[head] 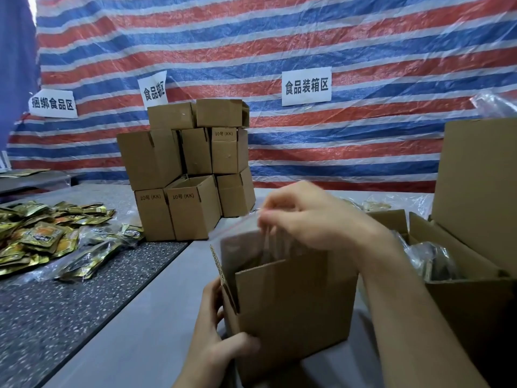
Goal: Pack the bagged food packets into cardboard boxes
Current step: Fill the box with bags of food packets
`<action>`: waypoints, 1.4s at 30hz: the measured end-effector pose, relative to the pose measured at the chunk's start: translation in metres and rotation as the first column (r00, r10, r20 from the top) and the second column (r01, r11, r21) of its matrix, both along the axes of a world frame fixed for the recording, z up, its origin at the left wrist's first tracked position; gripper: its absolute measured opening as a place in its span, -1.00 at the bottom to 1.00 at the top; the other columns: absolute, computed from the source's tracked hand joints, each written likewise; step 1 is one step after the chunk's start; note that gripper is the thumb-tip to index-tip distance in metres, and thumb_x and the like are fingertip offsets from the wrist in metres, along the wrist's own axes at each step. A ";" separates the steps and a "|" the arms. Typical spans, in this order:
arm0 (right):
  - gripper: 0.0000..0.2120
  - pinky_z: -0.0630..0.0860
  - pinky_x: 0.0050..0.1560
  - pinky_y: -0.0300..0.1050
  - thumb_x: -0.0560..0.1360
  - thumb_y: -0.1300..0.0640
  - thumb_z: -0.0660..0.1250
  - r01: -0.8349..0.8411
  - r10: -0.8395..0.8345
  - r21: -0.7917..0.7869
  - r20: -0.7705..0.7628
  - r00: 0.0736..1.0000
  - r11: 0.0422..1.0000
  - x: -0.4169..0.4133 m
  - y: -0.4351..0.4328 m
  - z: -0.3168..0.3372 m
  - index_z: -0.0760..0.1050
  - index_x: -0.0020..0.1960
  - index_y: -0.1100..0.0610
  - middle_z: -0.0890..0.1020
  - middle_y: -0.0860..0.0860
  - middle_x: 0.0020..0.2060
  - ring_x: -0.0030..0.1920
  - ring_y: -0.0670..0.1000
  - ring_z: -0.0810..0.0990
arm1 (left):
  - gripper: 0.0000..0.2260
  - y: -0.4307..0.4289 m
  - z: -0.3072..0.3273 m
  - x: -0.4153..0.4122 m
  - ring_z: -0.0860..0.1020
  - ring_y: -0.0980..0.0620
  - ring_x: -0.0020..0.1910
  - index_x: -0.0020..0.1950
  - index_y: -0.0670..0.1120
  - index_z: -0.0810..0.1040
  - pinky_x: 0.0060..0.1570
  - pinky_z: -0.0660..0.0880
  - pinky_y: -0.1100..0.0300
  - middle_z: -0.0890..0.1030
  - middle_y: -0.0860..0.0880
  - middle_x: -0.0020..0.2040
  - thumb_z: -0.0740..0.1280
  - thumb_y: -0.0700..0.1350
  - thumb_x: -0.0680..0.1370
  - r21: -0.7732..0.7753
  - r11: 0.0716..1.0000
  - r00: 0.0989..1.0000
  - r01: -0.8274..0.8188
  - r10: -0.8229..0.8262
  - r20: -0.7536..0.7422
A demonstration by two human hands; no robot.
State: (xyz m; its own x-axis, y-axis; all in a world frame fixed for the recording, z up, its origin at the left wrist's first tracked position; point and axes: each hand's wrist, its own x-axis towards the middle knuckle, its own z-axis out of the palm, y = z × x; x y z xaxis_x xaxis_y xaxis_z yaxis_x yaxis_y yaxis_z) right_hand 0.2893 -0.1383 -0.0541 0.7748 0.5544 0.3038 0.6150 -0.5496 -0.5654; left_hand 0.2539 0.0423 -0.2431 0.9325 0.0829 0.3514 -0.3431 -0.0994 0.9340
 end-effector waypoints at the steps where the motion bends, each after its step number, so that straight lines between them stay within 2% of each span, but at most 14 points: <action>1: -0.81 0.66 -0.19 -0.05 0.64 0.03 0.29 0.040 -0.042 0.079 0.023 0.999 0.996 0.005 -0.006 -0.001 0.62 -0.10 -0.03 0.66 -0.07 -0.11 -0.09 -0.09 0.66 | -0.10 0.001 -0.002 0.000 0.62 -0.05 0.16 0.35 0.26 0.46 0.03 0.59 0.12 0.65 -0.02 0.19 0.52 -0.03 -0.01 -0.014 1.000 1.000 0.007 -0.007 0.006; 3: -0.79 0.64 -0.10 0.05 0.63 0.04 0.31 0.115 -0.120 0.149 0.025 0.992 0.982 0.012 -0.013 -0.003 0.65 -0.13 -0.02 0.67 -0.03 -0.10 -0.04 0.03 0.66 | -0.11 0.003 -0.005 -0.001 0.63 -0.09 0.13 0.35 0.21 0.48 -0.07 0.58 0.20 0.65 -0.06 0.15 0.53 -0.07 0.00 -0.030 0.999 1.000 0.015 -0.015 -0.004; 8: -0.88 0.63 0.01 -0.05 0.57 0.16 0.40 0.190 -0.219 -0.174 -0.170 0.961 0.966 0.022 -0.025 -0.013 0.65 -0.09 -0.02 0.69 -0.01 -0.11 -0.05 -0.04 0.66 | -0.11 0.005 -0.007 0.000 0.62 -0.08 0.19 0.36 0.20 0.47 0.01 0.60 0.04 0.65 -0.04 0.22 0.53 -0.07 0.02 -0.049 0.997 0.999 0.052 -0.052 -0.005; 11: -0.93 0.55 -0.03 -0.12 0.49 0.09 0.49 0.198 -0.235 -0.220 -0.157 0.959 0.955 0.022 -0.019 -0.014 0.65 -0.08 -0.06 0.67 -0.07 -0.10 -0.03 -0.10 0.60 | -0.12 0.006 -0.007 0.001 0.62 -0.07 0.18 0.36 0.22 0.46 0.00 0.60 0.07 0.64 -0.02 0.21 0.54 -0.05 0.02 -0.036 0.998 0.998 0.059 -0.059 0.004; 13: -0.93 0.48 -0.18 -0.19 0.53 0.09 0.46 0.195 -0.223 -0.205 -0.128 0.966 0.959 0.022 -0.015 -0.015 0.65 -0.13 -0.05 0.66 -0.06 -0.13 -0.08 -0.11 0.59 | -0.12 0.006 -0.008 0.002 0.62 -0.05 0.18 0.35 0.23 0.47 -0.02 0.60 0.09 0.64 -0.01 0.21 0.53 -0.05 0.02 -0.030 0.998 0.998 0.059 -0.058 0.012; 17: -0.88 0.64 -0.09 -0.13 0.63 0.09 0.32 0.139 -0.144 -0.078 -0.067 0.987 0.987 0.020 -0.014 -0.013 0.58 -0.07 -0.02 0.69 -0.05 -0.19 -0.14 -0.05 0.69 | -0.13 0.007 -0.009 0.003 0.63 -0.05 0.18 0.36 0.22 0.47 -0.01 0.61 0.14 0.64 -0.02 0.22 0.53 -0.07 0.03 -0.023 0.998 0.998 0.056 -0.055 0.025; 21: -0.88 0.68 -0.19 -0.14 0.65 0.11 0.28 0.008 -0.002 0.102 -0.057 0.998 0.995 0.017 -0.016 -0.007 0.55 -0.04 0.02 0.73 -0.02 -0.15 -0.15 -0.03 0.74 | -0.09 0.008 -0.010 0.005 0.63 -0.10 0.14 0.40 0.18 0.44 -0.05 0.60 0.09 0.64 -0.06 0.18 0.54 -0.07 0.04 -0.017 0.999 0.999 0.047 -0.047 0.027; 26: -0.80 0.67 -0.09 -0.12 0.70 0.08 0.16 -0.024 0.020 -0.018 -0.165 0.986 1.000 0.017 -0.018 -0.009 0.51 0.00 0.09 0.74 -0.07 -0.14 -0.09 -0.07 0.71 | -0.13 0.007 -0.010 0.002 0.63 -0.03 0.12 0.34 0.15 0.48 -0.07 0.58 0.21 0.65 -0.01 0.14 0.54 -0.05 0.02 -0.009 0.999 0.997 0.051 -0.051 0.049; 30: -0.72 0.50 -0.13 -0.12 0.66 0.21 0.15 0.091 -0.076 0.039 -0.301 0.951 0.995 0.017 -0.021 -0.006 0.57 -0.13 0.13 0.67 0.05 -0.20 -0.17 -0.03 0.63 | -0.17 0.004 -0.006 -0.004 0.60 0.06 0.13 0.32 0.20 0.47 -0.05 0.53 0.34 0.64 0.04 0.15 0.53 -0.05 0.04 0.035 0.998 0.994 0.055 -0.058 0.096; 32: -0.73 0.53 -0.21 -0.15 0.62 0.21 0.16 0.095 -0.112 -0.065 -0.378 0.919 0.993 0.016 -0.021 -0.006 0.60 -0.14 0.20 0.71 0.07 -0.23 -0.21 0.01 0.64 | -0.13 0.003 -0.004 -0.006 0.58 0.09 0.14 0.38 0.20 0.43 -0.05 0.51 0.39 0.63 0.06 0.17 0.52 -0.06 0.06 0.069 0.996 0.991 0.049 -0.058 0.125; 34: -0.71 0.51 -0.24 -0.22 0.61 0.17 0.21 0.087 -0.171 -0.252 -0.333 0.927 0.964 0.014 -0.018 -0.008 0.65 -0.09 0.27 0.73 -0.03 -0.25 -0.24 -0.04 0.62 | -0.10 0.003 -0.003 -0.008 0.58 0.11 0.14 0.41 0.16 0.42 -0.05 0.49 0.41 0.63 0.08 0.15 0.52 -0.06 0.05 0.090 0.995 0.989 0.044 -0.057 0.138; 37: -0.73 0.46 -0.15 -0.13 0.60 0.11 0.28 0.103 -0.226 -0.396 -0.277 0.934 0.912 0.015 -0.010 -0.013 0.67 -0.20 0.14 0.63 -0.05 -0.32 -0.29 -0.09 0.53 | -0.08 0.004 -0.003 -0.007 0.58 0.11 0.13 0.43 0.08 0.41 -0.04 0.48 0.42 0.64 0.08 0.15 0.52 -0.05 0.04 0.107 0.993 0.989 0.046 -0.061 0.136; 40: -0.85 0.56 0.00 -0.11 0.57 0.04 0.39 0.156 -0.303 -0.475 -0.250 0.920 0.866 0.018 0.000 -0.018 0.72 0.00 0.03 0.69 -0.07 -0.13 -0.08 -0.09 0.61 | -0.07 0.004 -0.002 -0.007 0.59 0.07 0.16 0.42 0.13 0.41 -0.01 0.48 0.41 0.63 0.06 0.19 0.53 -0.05 0.04 0.114 0.993 0.988 0.044 -0.060 0.140; 42: -0.83 0.55 -0.13 -0.17 0.52 0.09 0.45 0.210 -0.339 -0.460 -0.218 0.915 0.863 0.020 0.005 -0.019 0.72 0.10 0.03 0.67 -0.07 -0.10 -0.06 -0.07 0.60 | -0.10 0.003 -0.002 -0.006 0.59 0.07 0.17 0.38 0.23 0.42 0.00 0.50 0.37 0.63 0.06 0.21 0.53 -0.04 0.04 0.101 0.994 0.989 0.046 -0.060 0.136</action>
